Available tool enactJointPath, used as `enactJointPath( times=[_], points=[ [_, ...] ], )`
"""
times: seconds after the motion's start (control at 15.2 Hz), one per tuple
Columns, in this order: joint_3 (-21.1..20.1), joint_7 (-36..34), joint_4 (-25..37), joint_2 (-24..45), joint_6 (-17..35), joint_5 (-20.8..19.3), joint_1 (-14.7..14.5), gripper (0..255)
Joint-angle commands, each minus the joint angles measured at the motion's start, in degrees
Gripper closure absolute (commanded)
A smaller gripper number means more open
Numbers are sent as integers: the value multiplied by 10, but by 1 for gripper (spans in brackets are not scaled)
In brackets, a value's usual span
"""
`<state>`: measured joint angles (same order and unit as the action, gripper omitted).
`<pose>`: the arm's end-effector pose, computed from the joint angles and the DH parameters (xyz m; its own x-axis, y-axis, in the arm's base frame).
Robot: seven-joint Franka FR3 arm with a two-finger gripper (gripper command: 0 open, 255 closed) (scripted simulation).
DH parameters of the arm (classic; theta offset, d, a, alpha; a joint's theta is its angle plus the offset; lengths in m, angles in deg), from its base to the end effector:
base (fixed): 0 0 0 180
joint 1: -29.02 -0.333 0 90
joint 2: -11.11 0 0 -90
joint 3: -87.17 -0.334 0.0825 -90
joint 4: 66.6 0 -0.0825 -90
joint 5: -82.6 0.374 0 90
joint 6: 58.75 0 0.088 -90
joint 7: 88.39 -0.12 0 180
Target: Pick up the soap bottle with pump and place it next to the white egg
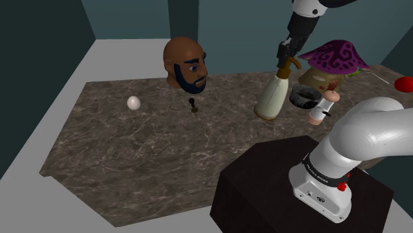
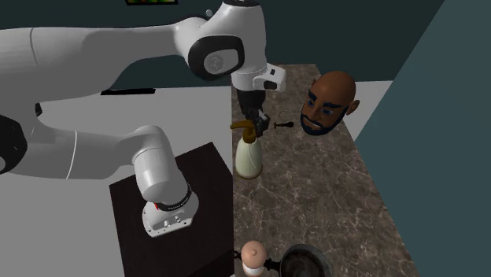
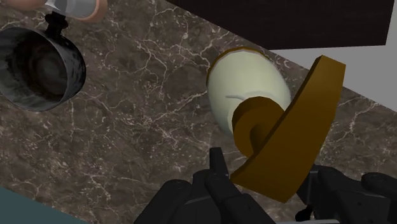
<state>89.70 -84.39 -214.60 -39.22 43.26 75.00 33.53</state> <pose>0.2706 -0.0489 0.5287 0.9977 -0.0122 0.0673 -0.0190 -0.9946 0.1023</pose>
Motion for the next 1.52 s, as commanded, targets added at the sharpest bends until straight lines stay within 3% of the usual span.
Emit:
enactJointPath(
  times=[0.0, 1.45],
  points=[
    [-1, 1, 19, 5, -14, 1, 0, 255],
    [-8, 16, 221, 55, -165, 8, -1, 255]
  ],
)
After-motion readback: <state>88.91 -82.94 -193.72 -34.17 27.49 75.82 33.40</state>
